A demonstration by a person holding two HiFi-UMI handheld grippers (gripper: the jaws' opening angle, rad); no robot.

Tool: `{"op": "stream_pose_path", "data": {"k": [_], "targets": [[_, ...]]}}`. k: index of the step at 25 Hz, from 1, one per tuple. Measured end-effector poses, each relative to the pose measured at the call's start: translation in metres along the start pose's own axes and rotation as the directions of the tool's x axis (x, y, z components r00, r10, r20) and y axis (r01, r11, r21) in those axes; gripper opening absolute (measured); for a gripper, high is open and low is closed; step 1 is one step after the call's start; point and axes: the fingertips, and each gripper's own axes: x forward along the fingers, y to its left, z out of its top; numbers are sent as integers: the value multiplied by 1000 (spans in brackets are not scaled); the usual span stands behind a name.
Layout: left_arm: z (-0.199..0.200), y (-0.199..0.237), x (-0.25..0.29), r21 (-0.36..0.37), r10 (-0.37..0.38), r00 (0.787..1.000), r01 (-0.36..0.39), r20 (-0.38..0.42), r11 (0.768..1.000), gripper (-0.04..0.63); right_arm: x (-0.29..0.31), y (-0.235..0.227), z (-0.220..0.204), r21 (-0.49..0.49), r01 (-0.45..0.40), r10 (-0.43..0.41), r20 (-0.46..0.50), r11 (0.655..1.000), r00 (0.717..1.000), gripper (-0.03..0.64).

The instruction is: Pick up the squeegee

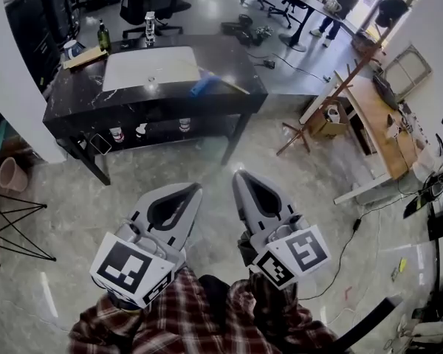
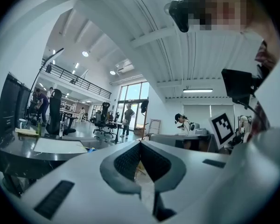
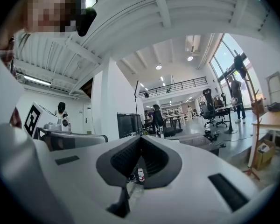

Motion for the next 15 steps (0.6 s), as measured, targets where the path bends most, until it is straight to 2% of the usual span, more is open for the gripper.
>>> {"op": "stream_pose_path", "data": {"k": [7,10,15], "targets": [[-6,55,32,-27,-31,999,30,-35,999,9,45,-24,-18,21,74,-73,-40,997,997,12],[-13,68,53,-52,-40,998,37,-55,998,9,58,-45,-22,34,89,-87,-57,995,995,12],[-19,99,96,-56,-15,997,11,-75,998,9,92,-88,-24,56,85,-82,-60,995,995,12]]}}
